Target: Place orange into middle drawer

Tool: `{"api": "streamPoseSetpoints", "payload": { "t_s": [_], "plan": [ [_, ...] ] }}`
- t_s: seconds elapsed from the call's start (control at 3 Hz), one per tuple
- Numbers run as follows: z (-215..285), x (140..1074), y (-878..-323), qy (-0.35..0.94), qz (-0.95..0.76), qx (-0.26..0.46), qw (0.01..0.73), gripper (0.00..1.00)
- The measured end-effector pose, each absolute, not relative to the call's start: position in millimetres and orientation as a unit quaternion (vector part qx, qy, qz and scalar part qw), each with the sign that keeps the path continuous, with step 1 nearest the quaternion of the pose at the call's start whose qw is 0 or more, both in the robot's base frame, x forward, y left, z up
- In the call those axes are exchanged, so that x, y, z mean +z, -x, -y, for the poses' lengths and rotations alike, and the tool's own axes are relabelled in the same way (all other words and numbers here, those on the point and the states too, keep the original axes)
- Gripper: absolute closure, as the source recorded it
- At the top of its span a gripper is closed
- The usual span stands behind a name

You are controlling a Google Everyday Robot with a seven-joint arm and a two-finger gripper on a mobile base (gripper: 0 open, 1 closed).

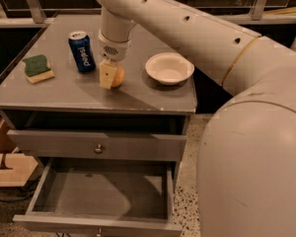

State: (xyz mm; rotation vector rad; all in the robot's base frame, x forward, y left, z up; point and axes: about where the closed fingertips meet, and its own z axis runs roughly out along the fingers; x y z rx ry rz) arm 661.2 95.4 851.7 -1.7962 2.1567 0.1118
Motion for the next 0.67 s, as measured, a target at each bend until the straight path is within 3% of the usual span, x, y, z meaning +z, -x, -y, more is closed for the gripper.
{"api": "streamPoseSetpoints", "payload": {
  "t_s": [0.67],
  "plan": [
    [-72.7, 907.7, -643.8, 0.614, -0.761, 0.031, 0.204, 1.0]
  ]
}}
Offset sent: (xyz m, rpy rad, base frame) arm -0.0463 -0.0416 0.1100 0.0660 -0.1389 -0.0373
